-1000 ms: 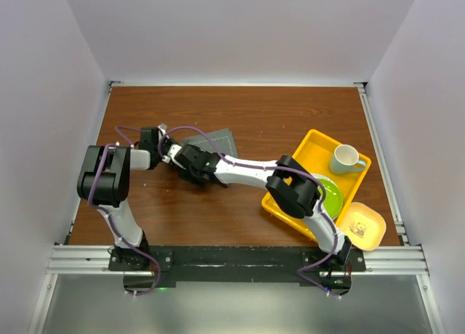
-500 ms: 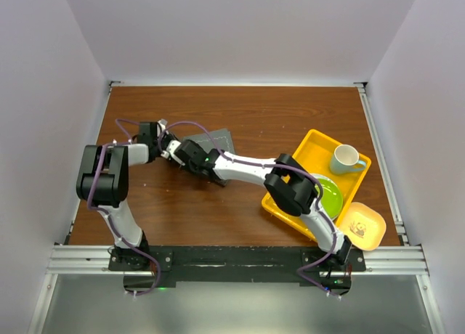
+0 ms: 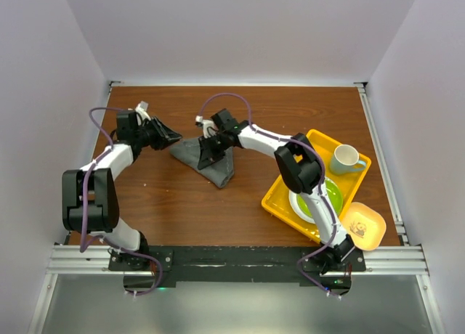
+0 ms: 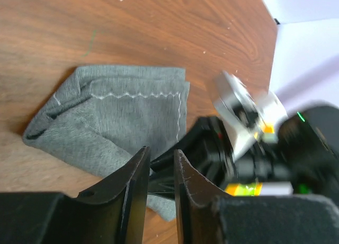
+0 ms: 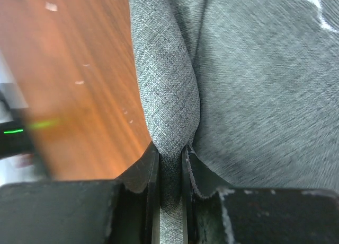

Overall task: Fold the napkin, place the utensils inside, and roll it up
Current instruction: Roll the napkin with the utensil

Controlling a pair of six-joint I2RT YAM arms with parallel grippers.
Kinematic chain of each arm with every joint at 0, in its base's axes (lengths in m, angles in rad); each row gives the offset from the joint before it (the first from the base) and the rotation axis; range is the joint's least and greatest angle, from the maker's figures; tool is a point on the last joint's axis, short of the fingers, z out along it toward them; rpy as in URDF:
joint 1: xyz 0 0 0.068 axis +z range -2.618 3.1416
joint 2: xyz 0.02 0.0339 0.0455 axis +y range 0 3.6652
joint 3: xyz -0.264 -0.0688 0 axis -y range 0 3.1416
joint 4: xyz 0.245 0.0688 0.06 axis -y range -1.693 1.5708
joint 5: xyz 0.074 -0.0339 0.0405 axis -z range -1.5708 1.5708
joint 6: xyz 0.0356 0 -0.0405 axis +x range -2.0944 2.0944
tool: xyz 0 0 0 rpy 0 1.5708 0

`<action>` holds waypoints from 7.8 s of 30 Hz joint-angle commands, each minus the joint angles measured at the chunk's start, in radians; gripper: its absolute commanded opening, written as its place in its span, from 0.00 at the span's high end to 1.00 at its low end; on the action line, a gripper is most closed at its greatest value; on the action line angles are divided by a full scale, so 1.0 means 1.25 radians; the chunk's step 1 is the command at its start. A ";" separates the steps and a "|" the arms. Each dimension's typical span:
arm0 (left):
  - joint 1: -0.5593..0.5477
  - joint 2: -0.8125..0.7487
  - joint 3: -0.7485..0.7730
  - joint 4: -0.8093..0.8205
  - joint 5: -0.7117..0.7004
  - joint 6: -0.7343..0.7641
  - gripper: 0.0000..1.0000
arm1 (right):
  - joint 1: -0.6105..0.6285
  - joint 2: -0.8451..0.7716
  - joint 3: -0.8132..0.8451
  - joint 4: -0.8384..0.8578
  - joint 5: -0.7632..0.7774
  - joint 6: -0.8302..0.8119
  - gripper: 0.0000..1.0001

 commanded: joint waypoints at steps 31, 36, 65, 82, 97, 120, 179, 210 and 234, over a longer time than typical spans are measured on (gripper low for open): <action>-0.123 0.262 -0.203 0.437 0.017 -0.133 0.83 | -0.050 -0.115 -0.007 -0.268 0.056 -0.091 0.51; -0.123 0.264 -0.183 0.410 0.019 -0.120 0.83 | -0.029 -0.186 -0.146 -0.225 0.142 -0.124 0.52; -0.115 0.272 -0.074 0.129 0.049 -0.079 0.84 | 0.175 -0.161 -0.045 -0.041 0.521 -0.276 0.29; -0.088 0.278 -0.028 0.079 0.072 -0.074 0.80 | 0.202 -0.087 -0.116 0.022 0.654 -0.254 0.68; -0.011 0.123 0.141 -0.082 0.030 0.049 0.70 | -0.033 -0.032 -0.069 0.035 -0.131 0.008 0.81; -0.131 0.294 -0.071 0.410 0.044 -0.174 0.76 | -0.136 0.082 -0.074 0.079 -0.328 0.204 0.71; -0.129 0.297 0.005 0.188 0.066 -0.169 0.75 | 0.164 -0.093 -0.064 -0.010 0.672 -0.317 0.26; -0.058 0.041 0.052 0.113 0.018 -0.128 0.36 | -0.041 -0.022 -0.063 0.017 -0.030 0.048 0.89; -0.099 -0.054 -0.012 -0.152 -0.110 -0.109 0.47 | -0.046 0.021 -0.018 0.009 -0.043 0.082 0.89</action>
